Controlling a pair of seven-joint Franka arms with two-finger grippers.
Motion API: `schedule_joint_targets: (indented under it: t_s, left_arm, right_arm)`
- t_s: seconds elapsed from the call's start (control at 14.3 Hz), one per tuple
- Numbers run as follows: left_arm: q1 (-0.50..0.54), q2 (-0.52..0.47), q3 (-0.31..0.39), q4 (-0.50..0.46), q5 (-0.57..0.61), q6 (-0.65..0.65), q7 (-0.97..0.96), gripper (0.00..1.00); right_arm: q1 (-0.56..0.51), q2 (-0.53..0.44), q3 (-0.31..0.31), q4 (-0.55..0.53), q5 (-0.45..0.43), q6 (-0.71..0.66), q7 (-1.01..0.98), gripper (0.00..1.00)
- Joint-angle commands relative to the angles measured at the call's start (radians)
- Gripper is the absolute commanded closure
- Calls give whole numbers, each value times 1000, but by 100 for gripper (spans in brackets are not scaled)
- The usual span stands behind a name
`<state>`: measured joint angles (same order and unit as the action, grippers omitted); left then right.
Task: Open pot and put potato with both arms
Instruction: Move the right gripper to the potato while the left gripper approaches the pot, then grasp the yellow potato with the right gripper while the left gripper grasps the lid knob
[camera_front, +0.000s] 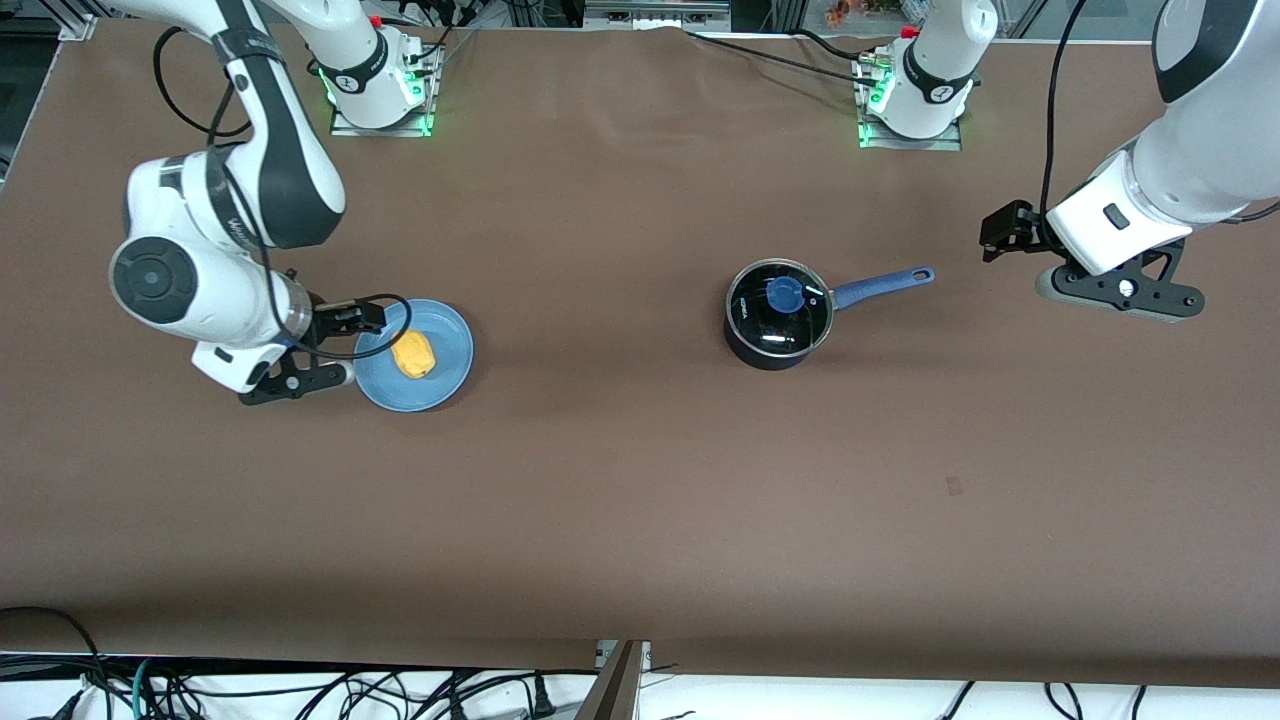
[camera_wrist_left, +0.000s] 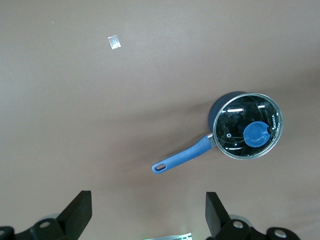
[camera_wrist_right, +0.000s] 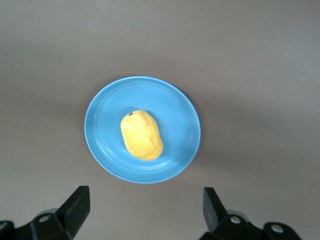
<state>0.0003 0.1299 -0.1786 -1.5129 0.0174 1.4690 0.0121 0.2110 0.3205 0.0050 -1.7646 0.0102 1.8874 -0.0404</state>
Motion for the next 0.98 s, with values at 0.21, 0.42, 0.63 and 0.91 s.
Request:
schedule_joint_targets:
  t_s: [0.21, 0.42, 0.63, 0.91]
  left_arm:
    - [4, 82, 7, 30, 12, -38, 6, 0]
    - [6, 93, 10, 27, 12, -39, 6, 0]
    - [7, 93, 8, 16, 7, -42, -1, 0]
    - [17, 85, 8, -4, -63, -70, -44, 0]
  right_arm:
    - [11, -23, -3, -186, 1, 226, 14, 0]
    - [18, -20, -3, -229, 7, 278, 14, 0]
    - [19, -17, -2, -298, 5, 384, 14, 0]
    - [22, 29, -2, -325, 5, 487, 14, 0]
